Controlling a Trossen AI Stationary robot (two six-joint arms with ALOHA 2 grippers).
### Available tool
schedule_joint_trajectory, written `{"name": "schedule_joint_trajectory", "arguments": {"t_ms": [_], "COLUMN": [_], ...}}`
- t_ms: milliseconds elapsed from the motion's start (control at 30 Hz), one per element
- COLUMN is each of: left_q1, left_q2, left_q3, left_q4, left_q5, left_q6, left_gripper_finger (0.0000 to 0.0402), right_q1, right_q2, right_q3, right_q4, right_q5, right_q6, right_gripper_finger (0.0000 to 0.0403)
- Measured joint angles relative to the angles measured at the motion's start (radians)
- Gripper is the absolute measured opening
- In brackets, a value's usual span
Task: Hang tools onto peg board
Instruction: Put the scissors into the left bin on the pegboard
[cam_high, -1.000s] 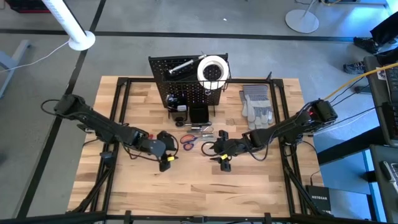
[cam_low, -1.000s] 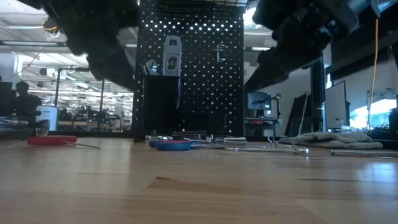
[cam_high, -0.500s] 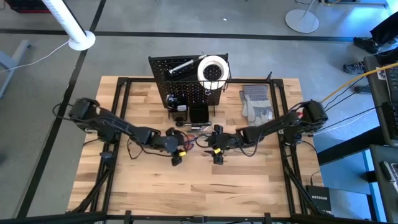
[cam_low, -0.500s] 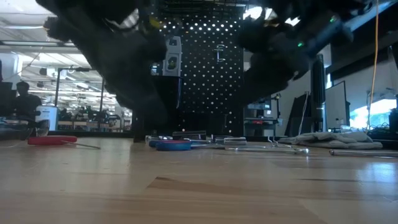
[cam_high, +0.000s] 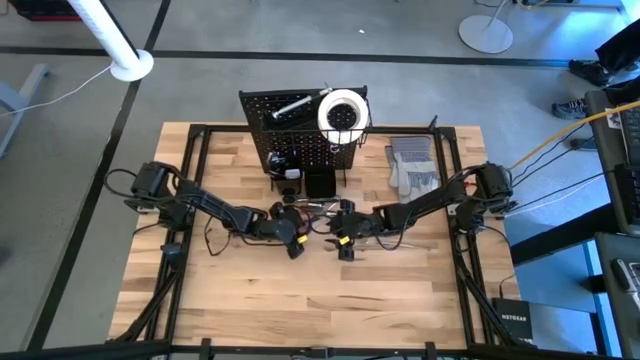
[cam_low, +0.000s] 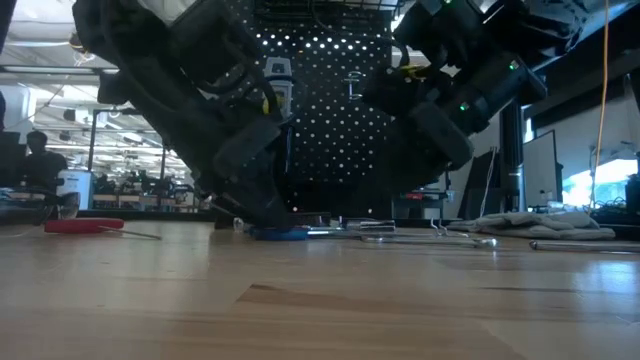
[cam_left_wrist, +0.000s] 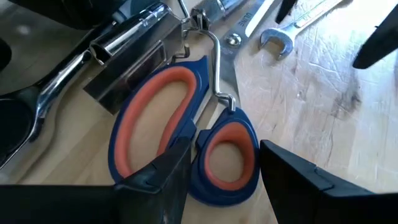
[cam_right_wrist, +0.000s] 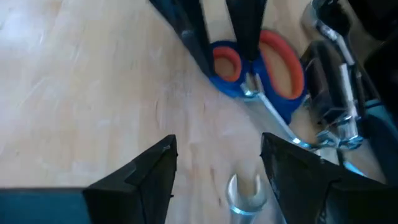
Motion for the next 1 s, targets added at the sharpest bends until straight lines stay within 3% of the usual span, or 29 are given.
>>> {"name": "schedule_joint_trajectory", "arguments": {"t_ms": [400, 633, 867, 1000], "left_q1": [-0.134, -0.191, -0.212, -0.214], "left_q2": [-0.003, -0.044, -0.059, -0.059], "left_q3": [0.0, -0.003, -0.004, -0.005], "left_q4": [-0.068, -0.159, -0.193, -0.181], "left_q5": [0.064, 0.071, 0.042, 0.005], "left_q6": [0.005, -0.04, 0.013, 0.106], "left_gripper_finger": [0.0175, 0.0175, 0.0175, 0.0175], "right_q1": [0.041, 0.04, 0.048, 0.061], "right_q2": [-0.055, -0.049, -0.039, -0.005], "right_q3": [0.0, 0.0, 0.0, 0.001], "right_q4": [-0.206, -0.223, -0.107, -0.001], "right_q5": [-0.024, -0.056, -0.211, -0.217], "right_q6": [0.029, 0.055, 0.036, 0.0], "right_gripper_finger": [0.0232, 0.0232, 0.0232, 0.0232]}}
